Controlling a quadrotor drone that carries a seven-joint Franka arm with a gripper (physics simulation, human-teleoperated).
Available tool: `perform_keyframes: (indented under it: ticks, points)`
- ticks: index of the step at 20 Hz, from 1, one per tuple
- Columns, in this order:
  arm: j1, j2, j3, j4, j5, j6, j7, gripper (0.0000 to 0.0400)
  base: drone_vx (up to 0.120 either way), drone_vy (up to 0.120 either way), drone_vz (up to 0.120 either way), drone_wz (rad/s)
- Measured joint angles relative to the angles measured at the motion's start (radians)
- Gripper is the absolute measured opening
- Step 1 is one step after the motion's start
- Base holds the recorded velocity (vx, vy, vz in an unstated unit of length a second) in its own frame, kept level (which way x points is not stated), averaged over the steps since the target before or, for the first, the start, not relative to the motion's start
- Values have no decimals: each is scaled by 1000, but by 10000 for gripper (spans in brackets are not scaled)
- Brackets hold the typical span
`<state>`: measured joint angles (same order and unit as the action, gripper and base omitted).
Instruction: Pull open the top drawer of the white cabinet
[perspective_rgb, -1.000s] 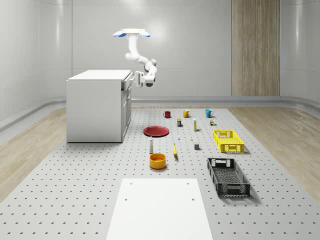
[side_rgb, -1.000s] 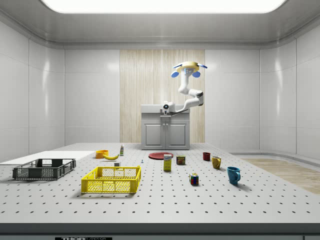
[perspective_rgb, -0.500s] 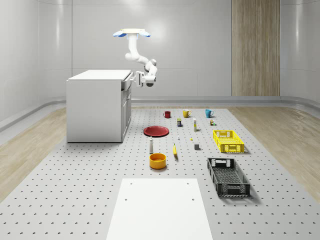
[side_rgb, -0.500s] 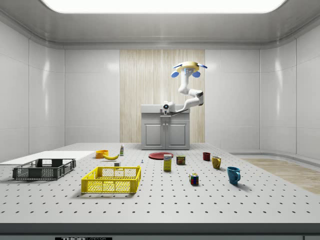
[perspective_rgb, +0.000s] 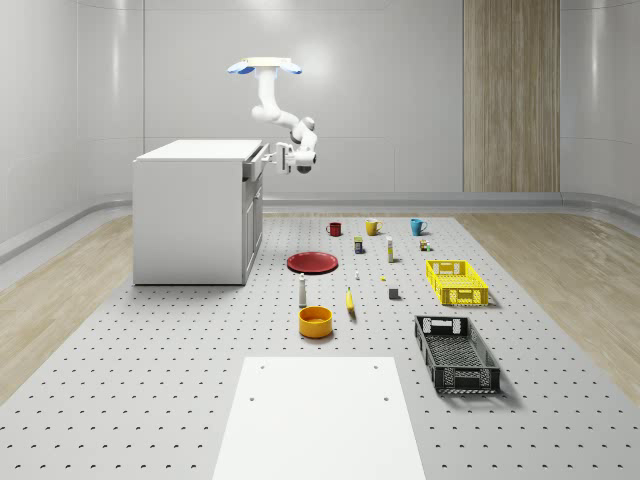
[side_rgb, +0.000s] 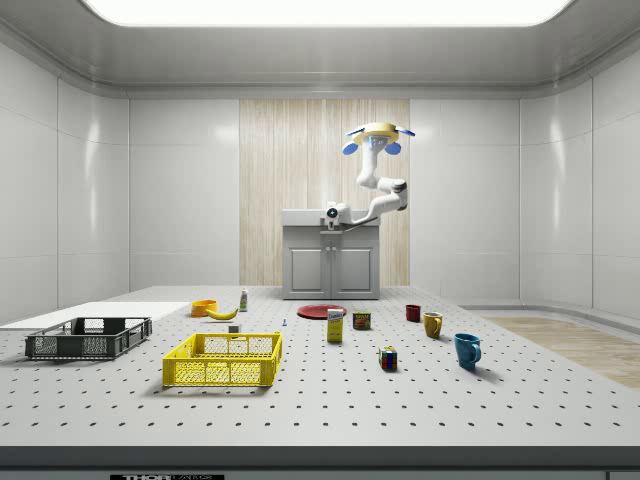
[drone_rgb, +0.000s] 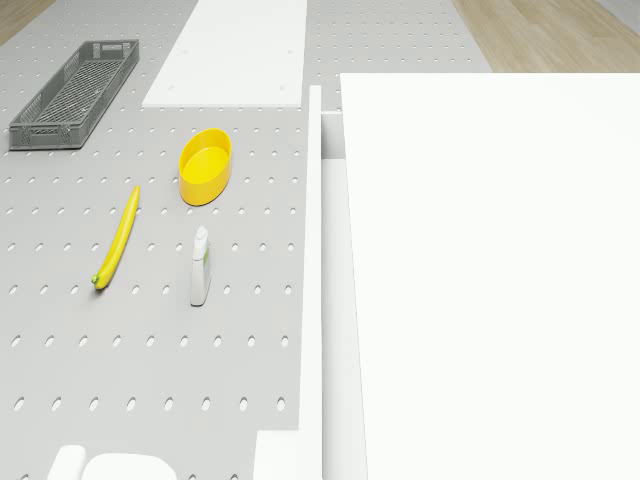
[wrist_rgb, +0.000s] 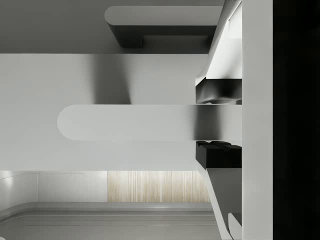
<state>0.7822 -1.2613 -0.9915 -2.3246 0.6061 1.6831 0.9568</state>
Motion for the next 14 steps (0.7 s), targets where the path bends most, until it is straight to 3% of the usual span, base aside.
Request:
perform_keyframes:
  ticks: [3,14]
  points:
    - [2,-2,-3,3,-3,-2,9,107,0,13,0,0]
    - [7,-9,-4,5,-10,-1,9,105,0,120,0,0]
